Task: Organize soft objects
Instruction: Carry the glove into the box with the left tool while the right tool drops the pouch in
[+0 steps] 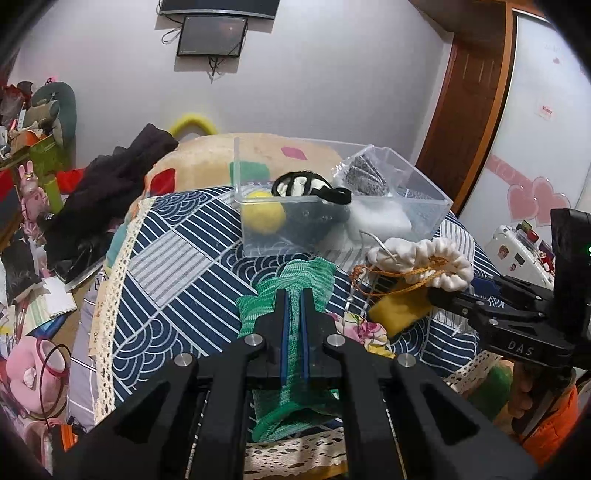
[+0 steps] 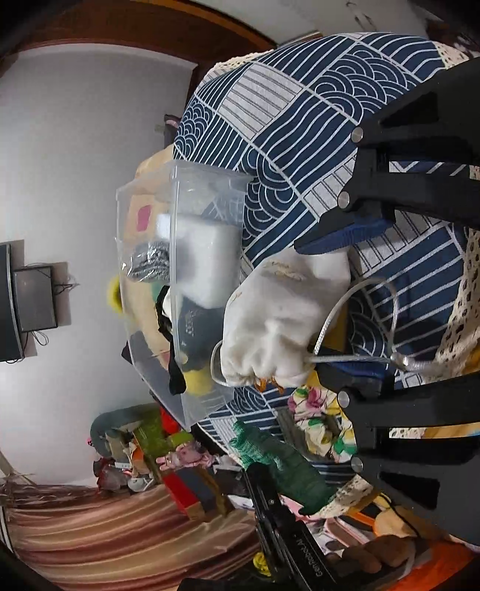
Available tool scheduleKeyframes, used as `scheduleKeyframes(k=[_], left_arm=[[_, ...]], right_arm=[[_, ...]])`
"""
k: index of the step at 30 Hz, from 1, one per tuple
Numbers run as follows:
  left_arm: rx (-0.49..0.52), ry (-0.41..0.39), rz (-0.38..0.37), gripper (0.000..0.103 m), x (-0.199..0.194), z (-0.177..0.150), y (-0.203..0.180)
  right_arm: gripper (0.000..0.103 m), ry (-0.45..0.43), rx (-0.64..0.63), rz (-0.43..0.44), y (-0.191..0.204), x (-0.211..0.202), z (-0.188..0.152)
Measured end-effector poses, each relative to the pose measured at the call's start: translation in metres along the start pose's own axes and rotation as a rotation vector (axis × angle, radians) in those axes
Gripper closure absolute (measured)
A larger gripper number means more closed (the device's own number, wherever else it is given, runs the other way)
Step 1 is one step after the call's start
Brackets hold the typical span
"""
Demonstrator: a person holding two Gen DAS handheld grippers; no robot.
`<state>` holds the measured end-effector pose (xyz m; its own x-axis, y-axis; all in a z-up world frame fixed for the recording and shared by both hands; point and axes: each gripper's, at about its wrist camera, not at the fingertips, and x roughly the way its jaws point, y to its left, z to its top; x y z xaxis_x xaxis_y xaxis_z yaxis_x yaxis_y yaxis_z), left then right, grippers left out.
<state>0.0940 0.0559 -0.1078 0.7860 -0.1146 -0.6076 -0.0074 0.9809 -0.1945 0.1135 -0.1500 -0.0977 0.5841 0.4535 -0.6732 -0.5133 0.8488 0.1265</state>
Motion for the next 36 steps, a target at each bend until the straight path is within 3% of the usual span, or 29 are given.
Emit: scheduleKeyframes(k=[9, 10, 11, 12, 25, 31, 36], left_arm=[[0.008, 0.007, 0.000, 0.099, 0.003, 0.000, -0.004], [0.006, 0.008, 0.000, 0.099, 0.003, -0.001, -0.004], [0.004, 0.009, 0.001, 0.099, 0.003, 0.000, -0.003], [0.003, 0.008, 0.003, 0.099, 0.003, 0.000, -0.003], [0.029, -0.110, 0.017, 0.099, -0.017, 0.041, -0.010], [0.056, -0.168, 0.039, 0.099, -0.013, 0.071, -0.016], [0.069, -0.170, 0.067, 0.099, 0.004, 0.092, -0.017]], right_arm=[[0.056, -0.028, 0.006, -0.005, 0.000, 0.010, 0.020], [0.062, -0.031, 0.012, 0.001, -0.001, 0.011, 0.021], [0.082, -0.034, 0.018, 0.008, -0.002, 0.011, 0.022], [0.091, -0.031, 0.024, 0.015, -0.002, 0.011, 0.023], [0.094, -0.216, 0.057, -0.037, -0.022, -0.051, 0.043], [0.094, -0.274, 0.053, -0.061, -0.027, -0.055, 0.065], [0.094, -0.292, 0.037, -0.080, -0.025, -0.044, 0.084]])
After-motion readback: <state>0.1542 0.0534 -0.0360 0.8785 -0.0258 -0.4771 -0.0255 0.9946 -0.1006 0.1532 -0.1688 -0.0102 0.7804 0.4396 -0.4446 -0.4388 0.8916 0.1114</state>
